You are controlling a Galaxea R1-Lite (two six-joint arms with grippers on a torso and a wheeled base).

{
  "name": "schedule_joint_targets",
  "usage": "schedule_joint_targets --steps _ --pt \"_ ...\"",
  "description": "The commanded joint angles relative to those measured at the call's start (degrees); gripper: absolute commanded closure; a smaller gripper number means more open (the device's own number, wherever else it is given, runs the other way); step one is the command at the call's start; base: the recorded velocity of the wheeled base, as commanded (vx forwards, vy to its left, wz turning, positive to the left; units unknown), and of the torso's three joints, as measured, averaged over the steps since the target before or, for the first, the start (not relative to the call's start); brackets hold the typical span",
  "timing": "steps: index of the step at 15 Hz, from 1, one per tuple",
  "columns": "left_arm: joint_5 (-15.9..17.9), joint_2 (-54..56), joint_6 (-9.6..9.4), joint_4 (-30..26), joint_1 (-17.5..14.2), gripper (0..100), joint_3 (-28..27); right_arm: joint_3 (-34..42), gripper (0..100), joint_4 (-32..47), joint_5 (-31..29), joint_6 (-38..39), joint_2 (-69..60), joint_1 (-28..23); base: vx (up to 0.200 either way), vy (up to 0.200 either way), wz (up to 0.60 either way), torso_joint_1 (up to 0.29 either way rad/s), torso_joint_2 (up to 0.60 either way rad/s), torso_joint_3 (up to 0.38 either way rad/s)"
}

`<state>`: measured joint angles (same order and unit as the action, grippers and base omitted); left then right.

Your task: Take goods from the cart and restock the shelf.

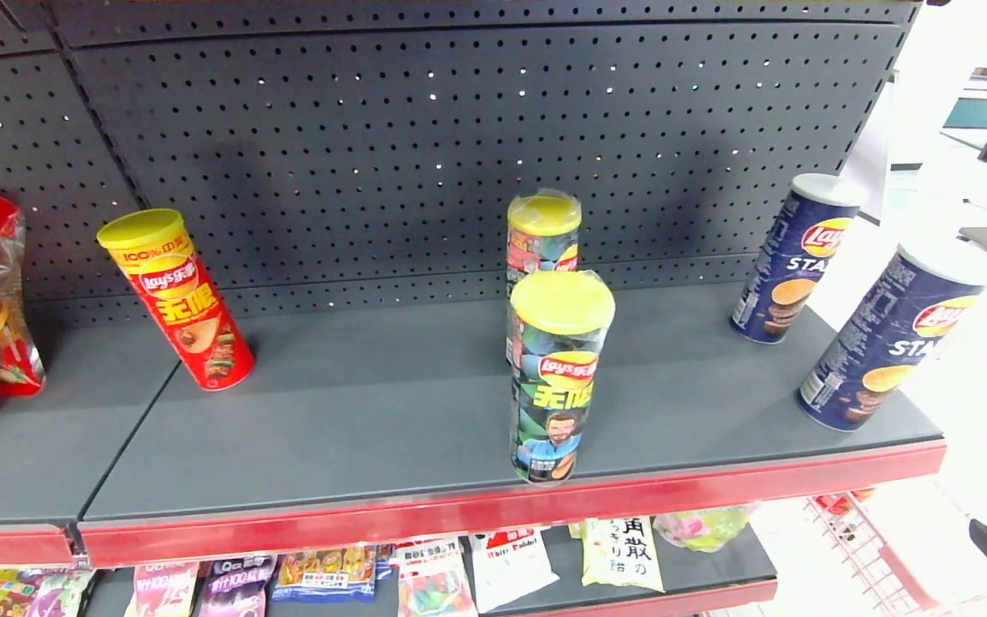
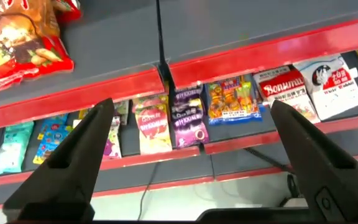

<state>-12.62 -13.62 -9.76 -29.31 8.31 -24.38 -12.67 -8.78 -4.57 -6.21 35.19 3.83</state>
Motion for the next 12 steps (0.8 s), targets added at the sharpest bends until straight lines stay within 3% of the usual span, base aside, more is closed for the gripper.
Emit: schedule_joint_targets --steps 1,5,10,12 --pt "-0.04 0.26 -0.08 0.04 0.04 0 -0.05 0.01 0 -0.01 0.0 -0.04 -0.39 0.04 -0.2 0.0 0.0 0.002 0.0 0.002" --pt "-0.04 3.16 -3.16 -0.05 0.04 0 0.21 0.71 0 -0.01 -0.09 -1.09 -1.8 0.04 0.0 0.0 0.0 0.0 0.0 0.0" --pt "-0.04 4.92 -5.18 -0.14 -0.05 0 1.18 1.59 0 0.25 0.0 -1.97 -3.03 0.04 0.0 0.0 0.0 0.0 0.0 0.0" --pt "0.05 5.0 -5.18 0.04 0.04 0 1.27 1.68 0 0.16 0.09 -1.88 -3.11 0.04 0.0 0.0 0.0 0.0 0.0 0.0"
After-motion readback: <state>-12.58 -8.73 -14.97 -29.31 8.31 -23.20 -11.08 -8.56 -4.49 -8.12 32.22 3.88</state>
